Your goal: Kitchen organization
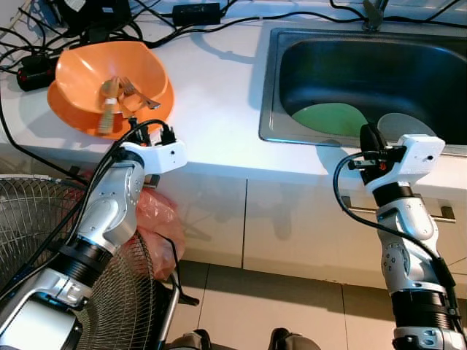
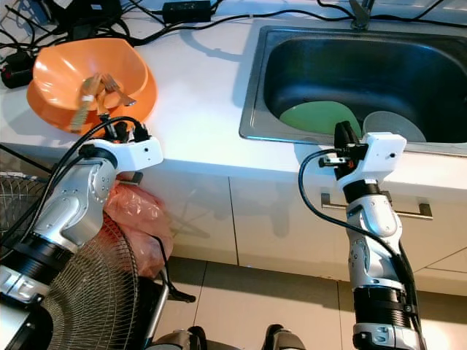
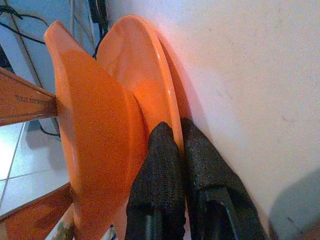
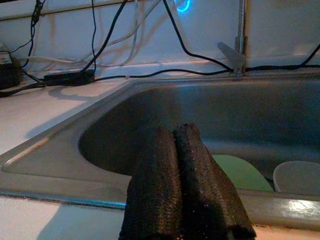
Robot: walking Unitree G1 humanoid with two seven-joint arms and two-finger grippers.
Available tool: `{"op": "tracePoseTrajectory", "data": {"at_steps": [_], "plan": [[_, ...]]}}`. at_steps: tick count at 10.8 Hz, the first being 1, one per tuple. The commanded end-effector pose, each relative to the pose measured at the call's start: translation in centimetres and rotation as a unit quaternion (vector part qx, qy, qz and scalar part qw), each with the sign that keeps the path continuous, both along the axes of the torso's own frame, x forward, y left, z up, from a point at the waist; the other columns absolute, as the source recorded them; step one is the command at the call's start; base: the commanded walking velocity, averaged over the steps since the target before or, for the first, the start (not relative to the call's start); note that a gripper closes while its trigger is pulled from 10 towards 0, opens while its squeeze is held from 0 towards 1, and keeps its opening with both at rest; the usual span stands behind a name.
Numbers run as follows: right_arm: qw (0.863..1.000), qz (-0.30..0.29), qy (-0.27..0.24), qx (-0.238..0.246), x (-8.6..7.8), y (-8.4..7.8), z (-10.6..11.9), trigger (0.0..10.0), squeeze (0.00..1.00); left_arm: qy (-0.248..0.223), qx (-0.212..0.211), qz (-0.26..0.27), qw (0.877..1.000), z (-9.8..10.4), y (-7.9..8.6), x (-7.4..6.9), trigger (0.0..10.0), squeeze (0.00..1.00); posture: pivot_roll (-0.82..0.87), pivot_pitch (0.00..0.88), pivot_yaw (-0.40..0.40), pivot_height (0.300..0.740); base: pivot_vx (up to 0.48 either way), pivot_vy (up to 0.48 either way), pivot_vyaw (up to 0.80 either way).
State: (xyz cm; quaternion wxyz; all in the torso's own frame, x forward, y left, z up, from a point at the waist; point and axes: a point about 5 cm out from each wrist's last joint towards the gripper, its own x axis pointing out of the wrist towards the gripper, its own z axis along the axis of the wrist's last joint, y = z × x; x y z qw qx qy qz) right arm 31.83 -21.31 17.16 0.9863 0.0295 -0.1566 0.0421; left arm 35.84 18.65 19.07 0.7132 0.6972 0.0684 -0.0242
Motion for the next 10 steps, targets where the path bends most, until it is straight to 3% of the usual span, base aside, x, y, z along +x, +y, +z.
{"op": "tracePoseTrajectory", "data": {"at_steps": [1, 7, 10], "plan": [[0.998, -0.007, 0.054, 0.014, -0.1, -0.3, -2.2, 10.0, 0.0, 0.048, 0.0, -0.005, 0.999, -2.3, -0.1, -0.4, 10.0, 0.0, 0.03, 0.175, 0.053, 0.74, 0.0, 0.0, 0.0], [0.998, -0.007, 0.055, 0.013, -0.1, -0.3, -2.2, 10.0, 0.0, -0.012, -0.055, -0.116, 0.992, -0.1, -4.8, -0.7, 10.0, 0.0, 0.03, 0.177, 0.049, 0.74, 0.0, 0.0, 0.0], [0.998, -0.007, 0.056, 0.013, -0.1, -0.3, -2.3, 10.0, 0.0, -0.022, -0.061, -0.145, 0.987, 0.9, -5.7, -0.7, 10.0, 0.0, 0.03, 0.178, 0.05, 0.74, 0.0, 0.0, 0.0]]}}
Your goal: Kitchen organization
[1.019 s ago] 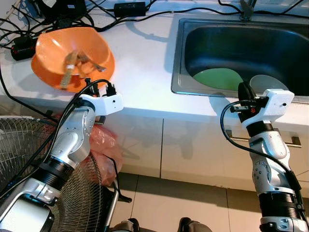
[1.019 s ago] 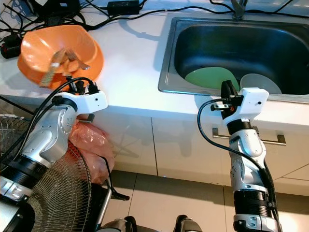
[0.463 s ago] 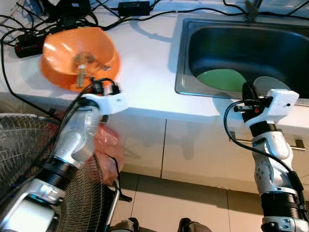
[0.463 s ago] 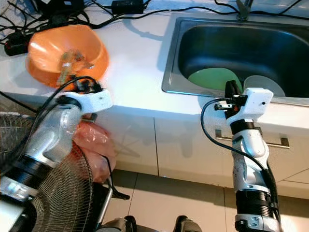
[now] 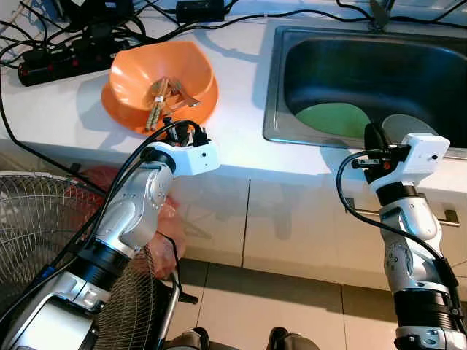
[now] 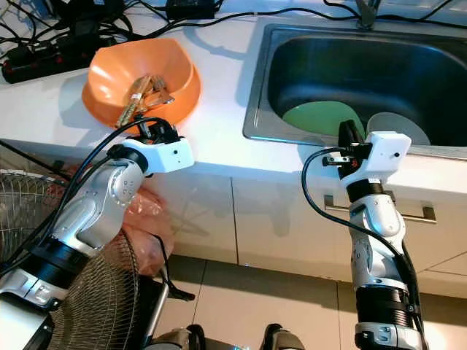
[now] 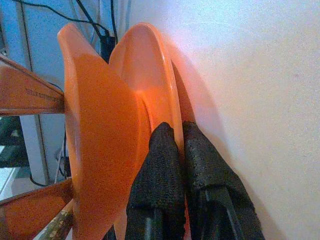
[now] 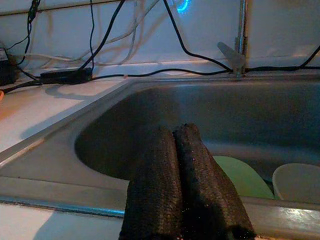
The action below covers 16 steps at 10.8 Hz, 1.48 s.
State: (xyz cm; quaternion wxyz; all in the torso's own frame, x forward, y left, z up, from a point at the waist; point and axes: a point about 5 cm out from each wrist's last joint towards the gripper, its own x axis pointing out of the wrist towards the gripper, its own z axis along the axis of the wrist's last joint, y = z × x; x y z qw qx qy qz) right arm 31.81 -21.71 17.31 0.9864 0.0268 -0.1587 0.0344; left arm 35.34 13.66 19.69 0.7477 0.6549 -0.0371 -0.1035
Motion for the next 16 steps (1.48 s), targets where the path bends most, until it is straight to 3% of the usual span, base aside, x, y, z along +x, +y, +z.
{"op": "tracePoseTrajectory", "data": {"at_steps": [1, 8, 16], "plan": [[0.998, 0.002, 0.058, 0.015, 0.0, 0.1, -2.4, 10.0, 0.0, -0.006, 0.001, -0.03, 1.0, 0.5, -1.0, -0.3, 10.0, 0.0, 0.03, 0.176, 0.05, 0.74, 0.0, 0.0, 0.0], [0.998, 0.002, 0.059, 0.017, -0.1, 0.2, -2.6, 10.0, 0.0, -0.027, -0.017, -0.119, 0.992, 2.6, -4.3, -1.5, 10.0, 0.0, 0.04, 0.164, 0.058, 0.74, 0.0, 0.0, 0.0], [0.998, 0.001, 0.058, 0.019, -0.1, 0.3, -2.6, 10.0, 0.0, -0.008, -0.006, -0.164, 0.986, 1.8, -5.9, -2.2, 10.0, 0.0, 0.03, 0.169, 0.065, 0.74, 0.0, 0.0, 0.0]]}}
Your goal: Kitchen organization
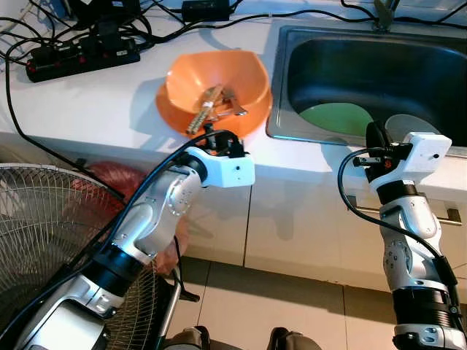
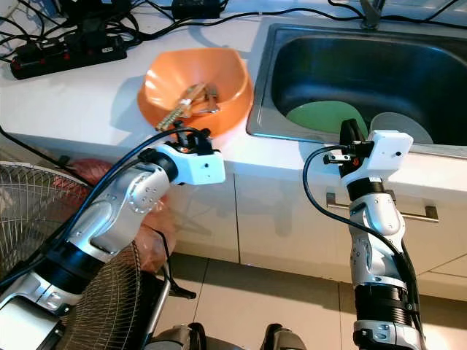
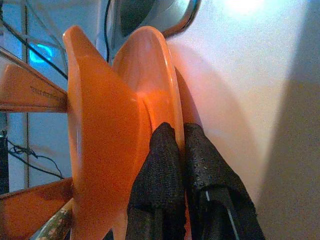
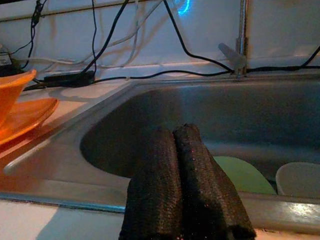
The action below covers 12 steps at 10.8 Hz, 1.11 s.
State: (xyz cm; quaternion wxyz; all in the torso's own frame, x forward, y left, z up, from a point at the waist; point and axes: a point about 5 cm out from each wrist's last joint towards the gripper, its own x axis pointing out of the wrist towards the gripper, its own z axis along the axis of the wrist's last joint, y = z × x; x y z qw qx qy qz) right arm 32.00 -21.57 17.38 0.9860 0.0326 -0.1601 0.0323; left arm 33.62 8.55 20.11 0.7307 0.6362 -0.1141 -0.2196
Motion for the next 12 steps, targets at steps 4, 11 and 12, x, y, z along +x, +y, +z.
{"op": "tracePoseTrajectory", "data": {"at_steps": [4, 11, 12], "plan": [[0.998, 0.004, 0.061, 0.015, -0.34, 0.34, -2.81, 10.0, 0.0, -0.015, -0.001, -0.024, 1.0, 0.9, -0.63, -0.41, 10.0, 1.0, 0.04, 0.176, 0.064, 0.74, 0.0, 0.0, 0.0], [0.998, 0.003, 0.061, 0.016, -0.25, 0.26, -2.78, 10.0, 0.0, -0.021, -0.008, -0.053, 0.998, 1.44, -1.31, -0.86, 10.0, 1.0, 0.04, 0.176, 0.061, 0.74, 0.0, 0.0, 0.0], [0.998, 0.003, 0.061, 0.016, -0.22, 0.25, -2.76, 10.0, 0.0, -0.021, -0.01, -0.056, 0.998, 1.52, -1.39, -0.92, 10.0, 1.0, 0.04, 0.177, 0.06, 0.74, 0.0, 0.0, 0.0]]}}
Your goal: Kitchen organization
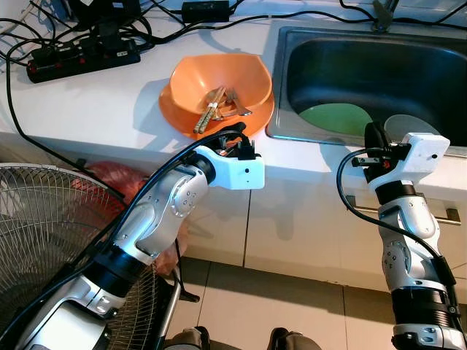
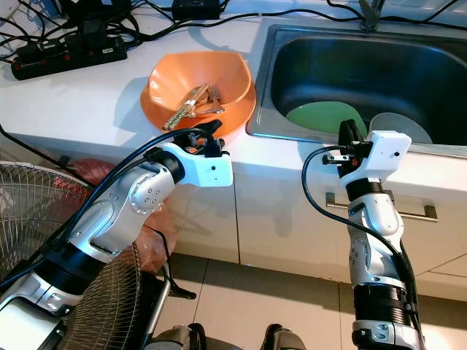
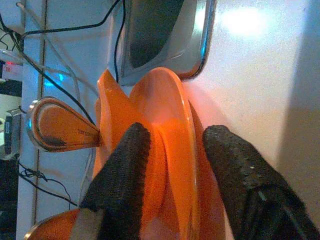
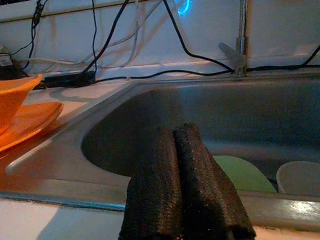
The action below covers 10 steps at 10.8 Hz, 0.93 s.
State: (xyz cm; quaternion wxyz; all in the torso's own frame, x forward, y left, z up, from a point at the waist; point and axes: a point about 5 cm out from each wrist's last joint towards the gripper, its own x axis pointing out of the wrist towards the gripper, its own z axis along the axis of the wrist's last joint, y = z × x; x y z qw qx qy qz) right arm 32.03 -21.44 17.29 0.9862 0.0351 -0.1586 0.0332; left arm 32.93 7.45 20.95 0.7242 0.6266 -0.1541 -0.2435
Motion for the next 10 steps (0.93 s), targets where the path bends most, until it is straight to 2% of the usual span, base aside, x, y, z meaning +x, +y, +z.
{"op": "tracePoseTrajectory", "data": {"at_steps": [1, 6, 7, 8, 10], "plan": [[0.998, 0.002, 0.059, 0.013, -0.3, 0.1, -2.7, 10.0, 0.0, -0.009, -0.005, -0.014, 1.0, 0.8, -0.4, -0.3, 10.0, 1.0, 0.04, 0.177, 0.06, 0.74, 0.0, 0.0, 0.0], [0.998, 0.004, 0.06, 0.013, -0.2, 0.2, -2.7, 10.0, 0.0, 0.025, -0.04, -0.086, 0.995, 0.1, -2.1, -1.6, 10.0, 1.0, 0.04, 0.174, 0.062, 0.74, 0.0, 0.0, 0.0], [0.998, 0.004, 0.06, 0.013, -0.2, 0.2, -2.7, 10.0, 0.0, 0.034, -0.049, -0.106, 0.993, -0.2, -2.6, -2.0, 10.0, 0.83, 0.04, 0.169, 0.064, 0.74, 0.0, 0.0, 0.0], [0.998, 0.004, 0.059, 0.013, -0.2, 0.3, -2.7, 10.0, 0.0, 0.04, -0.066, -0.119, 0.99, -0.4, -2.9, -2.2, 10.0, 0.0, 0.04, 0.167, 0.064, 0.74, 0.0, 0.0, 0.0], [0.998, 0.005, 0.058, 0.014, -0.3, 0.3, -2.7, 10.0, 0.0, 0.053, -0.106, -0.135, 0.984, -1.0, -3.6, -2.6, 10.0, 0.0, 0.03, 0.161, 0.065, 0.74, 0.0, 0.0, 0.0]]}}
